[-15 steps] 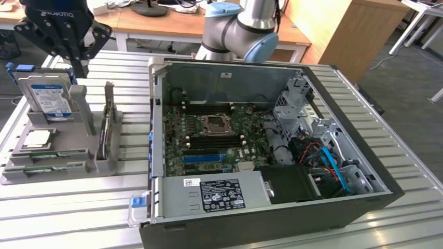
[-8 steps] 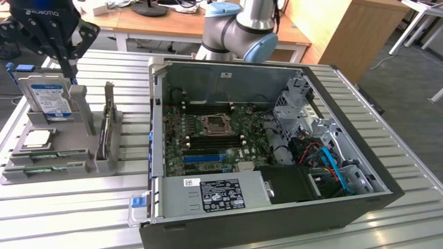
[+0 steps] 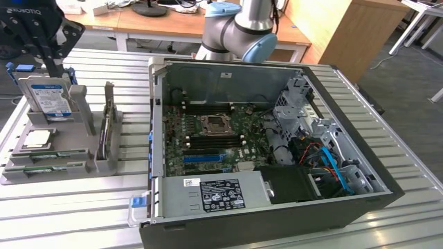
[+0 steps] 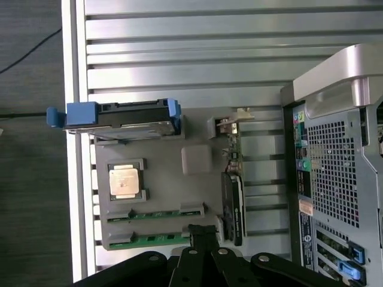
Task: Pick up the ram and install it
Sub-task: 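Reach for the ram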
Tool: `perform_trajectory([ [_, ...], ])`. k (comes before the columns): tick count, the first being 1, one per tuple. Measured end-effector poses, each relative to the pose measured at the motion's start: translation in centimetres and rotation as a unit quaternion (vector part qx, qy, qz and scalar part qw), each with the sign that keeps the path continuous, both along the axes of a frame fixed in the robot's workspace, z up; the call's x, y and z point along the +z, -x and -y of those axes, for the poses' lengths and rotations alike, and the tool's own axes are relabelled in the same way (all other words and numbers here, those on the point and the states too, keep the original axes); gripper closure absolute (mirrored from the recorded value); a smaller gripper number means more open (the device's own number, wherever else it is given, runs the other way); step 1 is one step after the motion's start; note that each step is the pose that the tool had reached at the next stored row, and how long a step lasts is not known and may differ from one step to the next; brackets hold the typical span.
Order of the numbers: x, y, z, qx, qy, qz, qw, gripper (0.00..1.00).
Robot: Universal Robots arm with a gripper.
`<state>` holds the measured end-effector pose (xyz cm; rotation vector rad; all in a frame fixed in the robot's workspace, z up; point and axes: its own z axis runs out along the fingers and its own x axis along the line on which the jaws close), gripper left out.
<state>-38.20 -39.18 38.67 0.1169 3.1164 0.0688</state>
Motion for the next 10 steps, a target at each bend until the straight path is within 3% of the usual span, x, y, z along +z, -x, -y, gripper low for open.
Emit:
perform_trajectory([
  [10, -0.19, 2.8, -0.02, 0.0, 0.0, -0.0019, 1.0, 0.89],
])
